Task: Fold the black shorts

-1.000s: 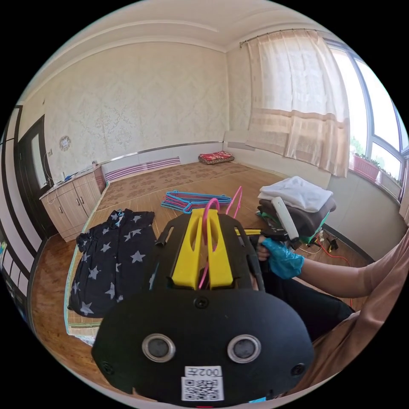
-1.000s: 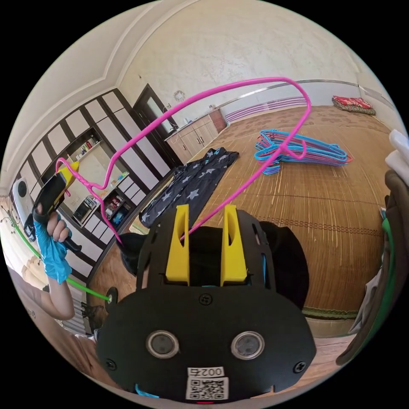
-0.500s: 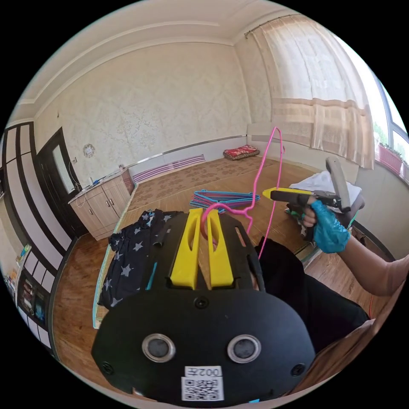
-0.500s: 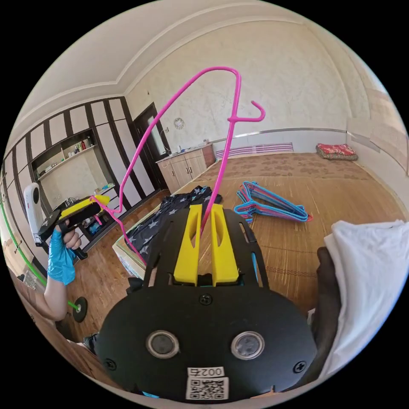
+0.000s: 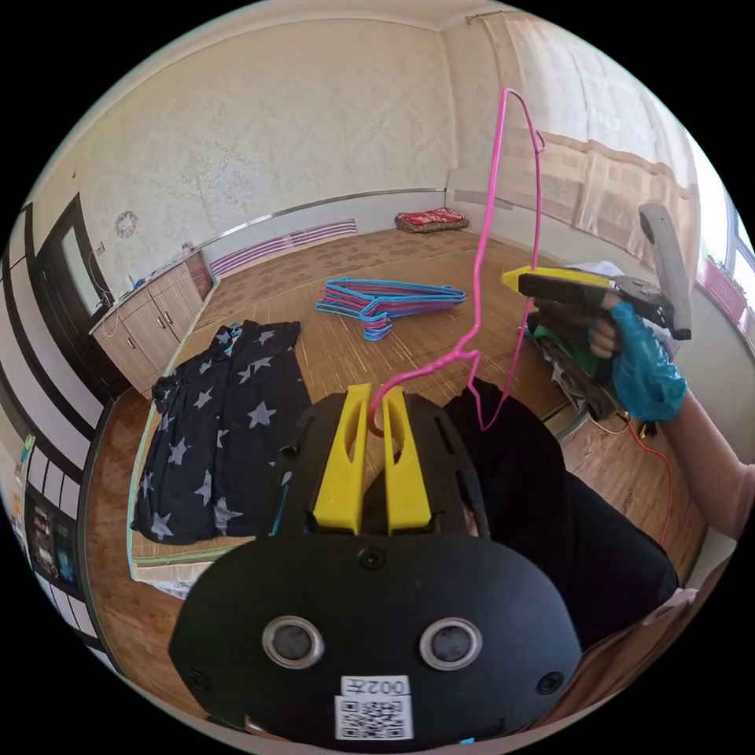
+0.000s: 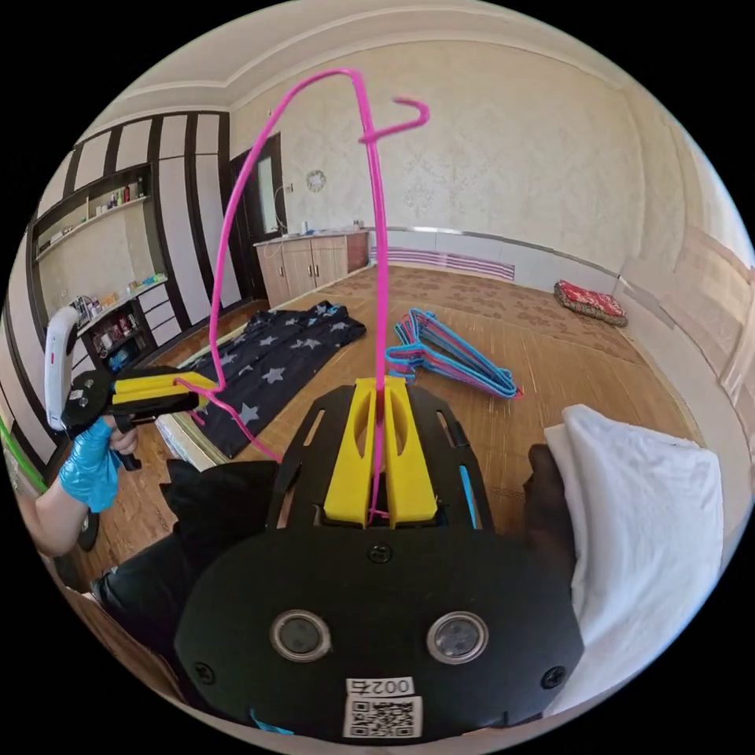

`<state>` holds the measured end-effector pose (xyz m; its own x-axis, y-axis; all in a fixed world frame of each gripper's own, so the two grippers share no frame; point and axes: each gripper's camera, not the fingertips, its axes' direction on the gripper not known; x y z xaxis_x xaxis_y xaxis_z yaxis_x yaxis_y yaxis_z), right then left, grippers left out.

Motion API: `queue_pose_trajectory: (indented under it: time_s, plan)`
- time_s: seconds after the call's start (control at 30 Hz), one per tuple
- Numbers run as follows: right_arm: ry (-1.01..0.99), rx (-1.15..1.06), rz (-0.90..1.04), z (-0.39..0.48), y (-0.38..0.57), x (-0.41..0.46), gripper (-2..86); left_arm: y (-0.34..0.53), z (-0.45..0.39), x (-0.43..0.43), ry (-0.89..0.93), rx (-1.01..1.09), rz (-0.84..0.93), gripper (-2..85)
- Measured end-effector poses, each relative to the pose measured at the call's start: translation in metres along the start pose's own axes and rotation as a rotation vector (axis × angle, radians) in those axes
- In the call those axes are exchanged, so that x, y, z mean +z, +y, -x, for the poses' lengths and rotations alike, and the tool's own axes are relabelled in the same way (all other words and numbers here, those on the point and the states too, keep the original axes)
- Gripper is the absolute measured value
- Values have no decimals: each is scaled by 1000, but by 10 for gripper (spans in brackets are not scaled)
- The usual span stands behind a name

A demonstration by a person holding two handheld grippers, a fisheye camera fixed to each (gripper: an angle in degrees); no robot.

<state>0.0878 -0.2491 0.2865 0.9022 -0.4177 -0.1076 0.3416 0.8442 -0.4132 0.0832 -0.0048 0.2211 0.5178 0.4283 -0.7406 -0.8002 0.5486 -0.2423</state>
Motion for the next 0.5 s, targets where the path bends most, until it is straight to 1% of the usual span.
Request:
queue_pose_trajectory:
  time_s: [0.03, 0.1, 0.27, 0.5]
  plan:
    - [10, -8, 51, 3, -1, 14, -1, -6, 4, 6, -4, -7, 12, -15]
    - [25, -5, 78, 7, 0, 31, -4, -17, 9, 14, -4, -11, 21, -15]
    - [25, 64, 103, 5, -9, 63, -7, -46, 21, 43, -8, -4, 56, -15]
    - [126, 89, 192, -8, -82, 86, -9, -104, 36, 91, 39, 24, 69, -13]
